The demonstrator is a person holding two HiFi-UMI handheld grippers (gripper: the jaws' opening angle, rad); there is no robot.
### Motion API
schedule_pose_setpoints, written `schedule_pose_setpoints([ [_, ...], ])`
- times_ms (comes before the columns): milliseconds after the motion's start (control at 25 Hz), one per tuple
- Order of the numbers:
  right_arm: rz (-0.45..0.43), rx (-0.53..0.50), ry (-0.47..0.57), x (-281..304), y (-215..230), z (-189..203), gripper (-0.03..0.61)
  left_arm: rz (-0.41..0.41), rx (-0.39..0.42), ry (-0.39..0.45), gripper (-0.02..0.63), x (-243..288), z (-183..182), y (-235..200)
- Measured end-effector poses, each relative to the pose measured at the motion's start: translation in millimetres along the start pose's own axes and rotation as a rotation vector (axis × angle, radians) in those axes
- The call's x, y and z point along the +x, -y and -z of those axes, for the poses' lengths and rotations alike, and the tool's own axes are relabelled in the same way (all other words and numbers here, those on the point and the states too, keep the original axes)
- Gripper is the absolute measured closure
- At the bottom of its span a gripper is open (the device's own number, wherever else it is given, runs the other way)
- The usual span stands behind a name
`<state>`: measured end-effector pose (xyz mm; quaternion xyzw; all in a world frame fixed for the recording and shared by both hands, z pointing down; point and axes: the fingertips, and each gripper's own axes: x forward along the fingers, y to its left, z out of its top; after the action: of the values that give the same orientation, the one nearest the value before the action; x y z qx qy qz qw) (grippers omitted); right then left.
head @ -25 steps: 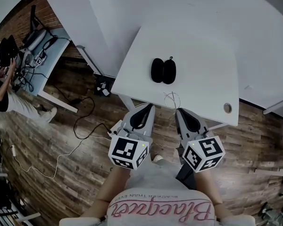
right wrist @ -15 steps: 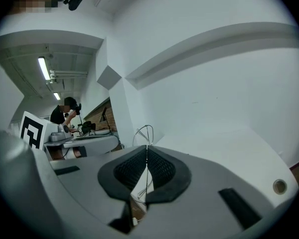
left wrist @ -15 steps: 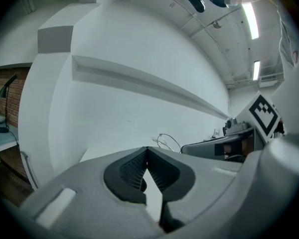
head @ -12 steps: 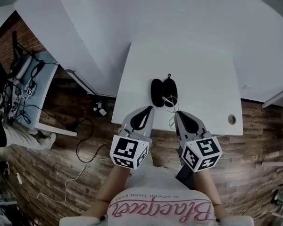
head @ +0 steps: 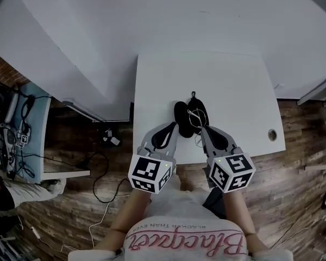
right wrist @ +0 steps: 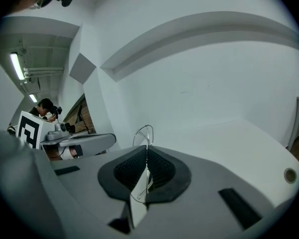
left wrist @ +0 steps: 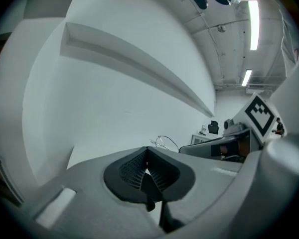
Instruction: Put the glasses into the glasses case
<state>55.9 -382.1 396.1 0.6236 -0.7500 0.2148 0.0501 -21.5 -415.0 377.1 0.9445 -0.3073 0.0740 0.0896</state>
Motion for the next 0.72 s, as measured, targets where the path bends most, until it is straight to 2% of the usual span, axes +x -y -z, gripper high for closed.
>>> schedule_pose_setpoints([
  [200,0.065,-0.001,-0.045,32.0,19.4,13.2,0.565,0.077,-0.011,-0.029,0.609,26.3,9.2,-14.5],
  [440,0.093,0.033,-0.074,53.6,38.4,31.8,0.565,0.137,-0.01,-0.071,0.611,48.4,24.1,-23.7],
  [720,0.109,0.046,-0.159,79.0,66.8,49.3,0.563,0.142,-0.029,-0.107,0.61,75.4,39.4,-30.6],
])
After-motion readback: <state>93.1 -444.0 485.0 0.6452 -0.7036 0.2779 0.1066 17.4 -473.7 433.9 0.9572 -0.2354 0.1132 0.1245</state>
